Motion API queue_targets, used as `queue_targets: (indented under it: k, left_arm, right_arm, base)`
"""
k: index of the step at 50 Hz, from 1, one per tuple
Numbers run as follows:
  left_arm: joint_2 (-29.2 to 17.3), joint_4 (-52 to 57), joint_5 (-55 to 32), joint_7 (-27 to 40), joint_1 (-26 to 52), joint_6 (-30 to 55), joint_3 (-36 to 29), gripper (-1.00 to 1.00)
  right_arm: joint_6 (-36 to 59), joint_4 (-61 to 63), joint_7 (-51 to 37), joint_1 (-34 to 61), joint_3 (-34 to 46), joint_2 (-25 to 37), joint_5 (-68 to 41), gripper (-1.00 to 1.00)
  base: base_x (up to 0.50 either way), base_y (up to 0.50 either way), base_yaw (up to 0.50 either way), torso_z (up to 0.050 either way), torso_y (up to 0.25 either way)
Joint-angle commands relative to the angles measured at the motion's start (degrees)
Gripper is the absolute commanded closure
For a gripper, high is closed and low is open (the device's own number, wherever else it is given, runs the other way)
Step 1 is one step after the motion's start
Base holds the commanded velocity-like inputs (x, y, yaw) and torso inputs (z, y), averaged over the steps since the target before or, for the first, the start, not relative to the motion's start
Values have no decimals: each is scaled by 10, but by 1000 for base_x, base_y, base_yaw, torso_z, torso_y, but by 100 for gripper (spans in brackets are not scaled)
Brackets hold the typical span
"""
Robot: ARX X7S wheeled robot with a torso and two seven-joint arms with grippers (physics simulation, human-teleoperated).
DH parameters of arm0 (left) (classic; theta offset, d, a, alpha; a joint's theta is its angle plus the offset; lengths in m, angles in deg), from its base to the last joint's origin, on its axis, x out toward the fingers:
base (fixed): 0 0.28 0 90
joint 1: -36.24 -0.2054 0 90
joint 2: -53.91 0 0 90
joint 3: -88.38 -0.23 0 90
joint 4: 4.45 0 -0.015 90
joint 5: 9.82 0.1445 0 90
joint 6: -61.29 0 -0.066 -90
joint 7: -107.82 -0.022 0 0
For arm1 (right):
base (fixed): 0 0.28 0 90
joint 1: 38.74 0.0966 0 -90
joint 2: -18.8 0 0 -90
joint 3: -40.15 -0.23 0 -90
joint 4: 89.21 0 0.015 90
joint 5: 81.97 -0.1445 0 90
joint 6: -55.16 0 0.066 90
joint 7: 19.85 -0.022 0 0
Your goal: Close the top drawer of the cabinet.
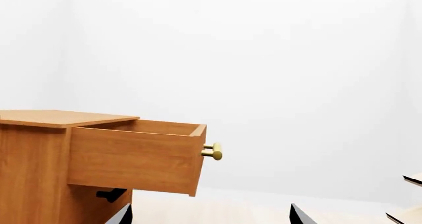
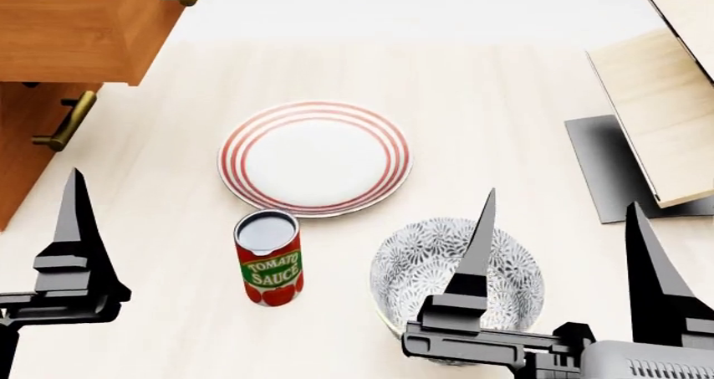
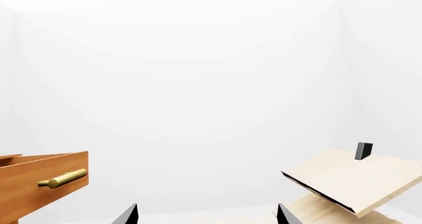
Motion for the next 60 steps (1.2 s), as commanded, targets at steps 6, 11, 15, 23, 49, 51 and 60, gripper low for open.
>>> queue_targets:
  k: [6, 11, 15, 23, 49, 51, 60]
  left_arm:
    - [-18, -19, 35, 2, -10, -37, -50, -100]
    - [-22, -16, 33, 3, -9, -33, -52, -100]
    - [-32, -14, 44, -3, -14, -44, -70, -100]
    - [-38, -20, 45, -8, -16, -49, -82, -100]
    - [-78, 0, 51, -44, -30, -69, -137, -100]
    - [-80, -6, 53, -47, -31, -74, -142, -100]
    - [-72, -8, 47, -46, -1, -46, -150, -100]
  right_arm:
    - [5, 0, -9, 7, 4, 8, -18, -100]
    - [1, 2, -12, 6, 4, 12, -22, -100]
    - [1, -2, -15, 7, 5, 12, -25, -100]
    - [-6, -2, -18, 8, 10, 18, -26, -100]
    - [1, -7, -33, 19, 6, 27, -58, -100]
    - [-2, -9, -33, 17, 7, 28, -58, -100]
    - [-9, -14, -35, 16, 9, 31, -61, -100]
  base:
    - [477, 0, 0, 0, 0]
    - [436, 0, 0, 0, 0]
    - [469, 0, 0, 0, 0]
    - [467, 0, 0, 0, 0]
    - [274, 0, 0, 0, 1]
    - [0, 0, 0, 0, 0]
    - [0, 0, 0, 0, 0]
